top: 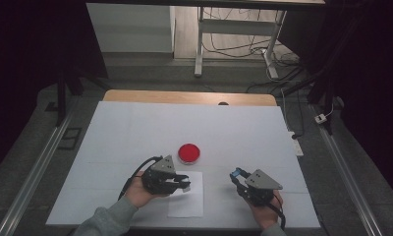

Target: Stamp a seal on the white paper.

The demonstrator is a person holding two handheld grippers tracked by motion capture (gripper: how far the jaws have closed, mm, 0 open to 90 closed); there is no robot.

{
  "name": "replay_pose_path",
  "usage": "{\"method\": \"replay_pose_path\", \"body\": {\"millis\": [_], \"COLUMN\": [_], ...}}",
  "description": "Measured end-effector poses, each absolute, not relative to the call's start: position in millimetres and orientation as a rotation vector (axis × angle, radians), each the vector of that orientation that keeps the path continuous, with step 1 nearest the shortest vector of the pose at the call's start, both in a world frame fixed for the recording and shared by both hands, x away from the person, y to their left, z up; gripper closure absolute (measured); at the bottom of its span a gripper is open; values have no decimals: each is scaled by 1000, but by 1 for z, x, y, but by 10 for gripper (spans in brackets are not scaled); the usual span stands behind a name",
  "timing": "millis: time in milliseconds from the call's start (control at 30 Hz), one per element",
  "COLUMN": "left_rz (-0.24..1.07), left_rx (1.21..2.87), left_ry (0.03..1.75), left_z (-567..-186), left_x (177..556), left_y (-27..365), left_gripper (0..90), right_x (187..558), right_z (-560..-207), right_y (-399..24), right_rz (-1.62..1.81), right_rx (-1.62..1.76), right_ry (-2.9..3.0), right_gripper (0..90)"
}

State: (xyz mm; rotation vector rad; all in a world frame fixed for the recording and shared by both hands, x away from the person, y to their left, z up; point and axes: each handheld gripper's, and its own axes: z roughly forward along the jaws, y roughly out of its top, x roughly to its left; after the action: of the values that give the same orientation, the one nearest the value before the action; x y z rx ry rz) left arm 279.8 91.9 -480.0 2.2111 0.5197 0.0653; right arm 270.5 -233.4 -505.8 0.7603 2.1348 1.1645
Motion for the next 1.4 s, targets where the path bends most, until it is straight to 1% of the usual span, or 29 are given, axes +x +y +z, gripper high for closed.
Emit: {"method": "replay_pose_path", "body": {"millis": [700,1400], "left_rz": [71,95], "left_rx": [2235,2251], "left_ry": [529,534], "left_z": [-497,-504], "left_x": [282,283], "left_y": [84,81], "left_gripper": [756,756], "right_x": [271,271], "right_z": [-506,-506], "right_y": [-233,-233], "right_rz": [1164,1161], "right_rx": [759,758], "right_ry": [2138,2139], "right_gripper": [653,653]}}
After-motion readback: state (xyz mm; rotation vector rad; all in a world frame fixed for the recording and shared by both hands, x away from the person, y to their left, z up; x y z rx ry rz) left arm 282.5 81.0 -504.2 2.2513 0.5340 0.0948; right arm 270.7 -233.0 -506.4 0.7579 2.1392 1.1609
